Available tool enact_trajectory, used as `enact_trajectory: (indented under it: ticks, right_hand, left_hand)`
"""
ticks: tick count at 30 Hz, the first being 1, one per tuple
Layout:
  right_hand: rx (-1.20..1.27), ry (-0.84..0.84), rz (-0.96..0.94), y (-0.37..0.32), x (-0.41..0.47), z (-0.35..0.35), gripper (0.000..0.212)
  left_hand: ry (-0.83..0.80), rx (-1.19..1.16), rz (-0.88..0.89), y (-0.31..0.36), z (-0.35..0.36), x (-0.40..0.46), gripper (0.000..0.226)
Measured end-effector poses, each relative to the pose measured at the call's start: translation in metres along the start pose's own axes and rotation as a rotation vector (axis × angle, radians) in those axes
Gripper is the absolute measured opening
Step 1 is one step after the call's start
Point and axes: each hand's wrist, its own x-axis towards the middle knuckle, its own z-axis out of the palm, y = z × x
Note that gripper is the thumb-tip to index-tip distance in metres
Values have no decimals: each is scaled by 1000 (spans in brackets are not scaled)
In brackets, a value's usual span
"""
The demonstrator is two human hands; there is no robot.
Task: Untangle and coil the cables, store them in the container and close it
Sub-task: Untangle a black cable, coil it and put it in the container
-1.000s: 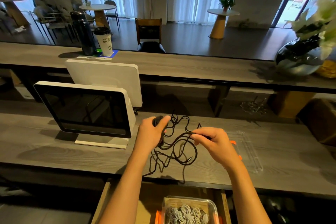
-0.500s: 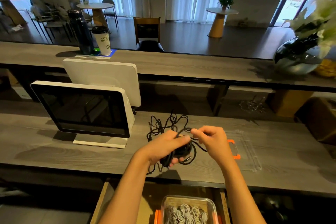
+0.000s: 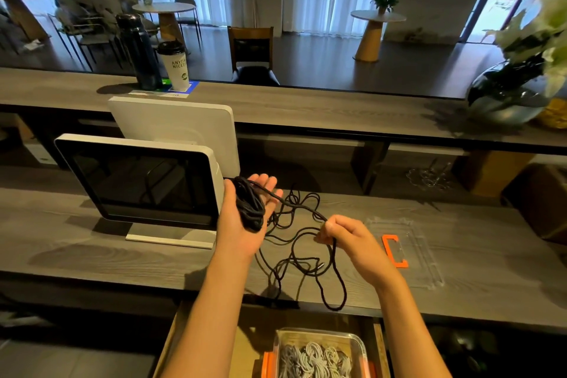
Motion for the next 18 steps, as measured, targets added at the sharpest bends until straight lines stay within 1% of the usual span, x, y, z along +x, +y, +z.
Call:
enact_trajectory:
  ticks: [2,3,4,5,7,9,11,13,16,18]
  right_hand:
    - [38,-84,7,0,-2,-1,26]
    - [37,-99,4,1,-4,-3,23]
    - [15,-95,-5,3,-5,-6,18]
    - [-23,-86,-15,4,-6,-8,14]
    - [-105,-87,-37,6,-6,-10,16]
    - [-171,-100,-75,3,-4,-10,19]
    - [-203,-56,-136,-3,-2,-6,20]
    - [-214,29,-199,-7,1,-3,22]
    - [-226,114,-237,-7,3,3,21]
    - [-204,141,-222,-3,4,9,19]
  left_hand:
    - [23,-46,53,6,0,-1,48]
    - [66,3,99,10,0,-2,47]
    - [128,102,162,13,-2,-1,47]
    - [197,248,236,15,-3,0,47]
    - [283,592,355,16,-4,-2,38]
    - [254,991,411,12,-6,-3,32]
    - [109,1348,384,7,-7,-2,35]
    - [-87,1561,247,0,-4,-2,43]
    - [-421,1720,32,-10,-4,-4,67]
    - [-622,1789,-100,-17,-5,-5,72]
